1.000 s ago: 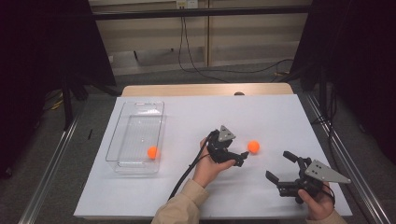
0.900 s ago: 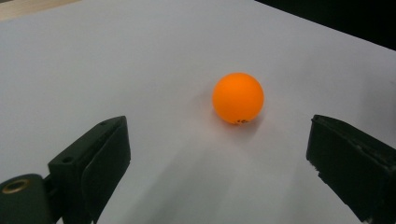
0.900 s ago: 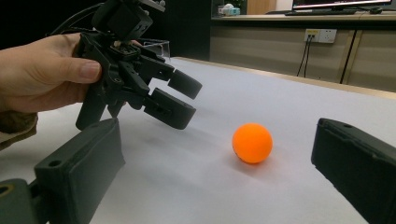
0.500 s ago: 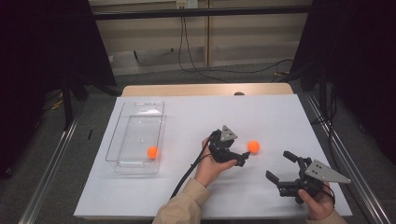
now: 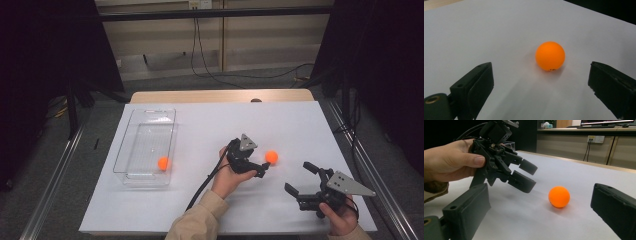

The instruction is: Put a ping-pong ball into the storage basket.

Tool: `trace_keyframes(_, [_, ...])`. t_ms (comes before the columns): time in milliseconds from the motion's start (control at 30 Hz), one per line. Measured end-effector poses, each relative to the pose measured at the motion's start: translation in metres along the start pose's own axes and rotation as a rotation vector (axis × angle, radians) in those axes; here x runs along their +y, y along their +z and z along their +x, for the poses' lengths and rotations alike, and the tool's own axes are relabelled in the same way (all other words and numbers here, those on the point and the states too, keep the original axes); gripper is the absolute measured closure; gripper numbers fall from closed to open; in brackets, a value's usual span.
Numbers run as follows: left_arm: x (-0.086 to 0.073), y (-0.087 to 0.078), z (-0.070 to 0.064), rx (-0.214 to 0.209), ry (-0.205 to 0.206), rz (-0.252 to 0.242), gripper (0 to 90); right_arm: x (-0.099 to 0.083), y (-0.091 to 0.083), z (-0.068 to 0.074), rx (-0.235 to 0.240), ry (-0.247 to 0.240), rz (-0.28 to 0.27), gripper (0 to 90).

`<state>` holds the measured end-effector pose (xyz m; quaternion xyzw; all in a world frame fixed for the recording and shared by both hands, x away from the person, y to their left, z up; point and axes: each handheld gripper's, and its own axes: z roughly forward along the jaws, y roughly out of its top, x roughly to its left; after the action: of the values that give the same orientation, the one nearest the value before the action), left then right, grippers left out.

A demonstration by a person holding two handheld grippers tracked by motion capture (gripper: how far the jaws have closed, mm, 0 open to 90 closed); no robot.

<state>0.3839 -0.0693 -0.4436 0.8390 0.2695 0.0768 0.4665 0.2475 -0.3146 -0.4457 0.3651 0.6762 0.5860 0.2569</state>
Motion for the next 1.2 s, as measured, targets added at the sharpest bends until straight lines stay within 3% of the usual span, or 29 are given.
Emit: trace_keyframes(1200, [0.007,0.021,-0.009,-0.001,0.011,0.025,6.4,0.0,-0.001,0.0,-0.002,-0.002,0.0,1.8])
